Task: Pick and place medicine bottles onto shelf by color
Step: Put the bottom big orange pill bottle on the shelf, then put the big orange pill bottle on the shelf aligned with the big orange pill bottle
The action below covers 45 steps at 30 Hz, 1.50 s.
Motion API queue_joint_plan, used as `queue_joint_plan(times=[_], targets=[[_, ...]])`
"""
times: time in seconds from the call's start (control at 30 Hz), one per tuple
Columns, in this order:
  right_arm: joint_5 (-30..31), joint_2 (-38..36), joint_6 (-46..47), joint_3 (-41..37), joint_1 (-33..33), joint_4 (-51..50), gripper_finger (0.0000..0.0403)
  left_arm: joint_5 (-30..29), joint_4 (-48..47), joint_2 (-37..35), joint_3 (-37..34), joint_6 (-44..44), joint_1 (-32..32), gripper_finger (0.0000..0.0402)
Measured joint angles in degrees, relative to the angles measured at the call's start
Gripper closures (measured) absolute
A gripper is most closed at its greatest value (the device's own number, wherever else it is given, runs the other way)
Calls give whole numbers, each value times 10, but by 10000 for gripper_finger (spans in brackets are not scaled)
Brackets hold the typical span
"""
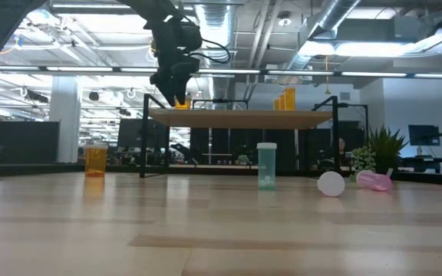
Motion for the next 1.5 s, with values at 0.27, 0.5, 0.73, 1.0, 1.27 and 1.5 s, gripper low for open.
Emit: queue_joint_plan(times=[0.27,0.5,0.73,1.0,1.27,1.5], targets=[[0,0,6,0,0,0,154,-18,-11,-27,0,5,0,133],[0,0,10,0,0,0,154,-33,-38,-88,0,5,0,133],[0,0,10,0,0,-3,154,-52,-121,-145,0,-11,-24,133],[-8,0,23,0,0,-4,154,-45,-100,-247,-103,-25,-41,133],[-10,0,21,0,4,-6,154,-55,-2,-376,-363,-43,-34,133],[-10,0,19,0,0,-5,154,-72,48,-419,-539,-53,-33,133]])
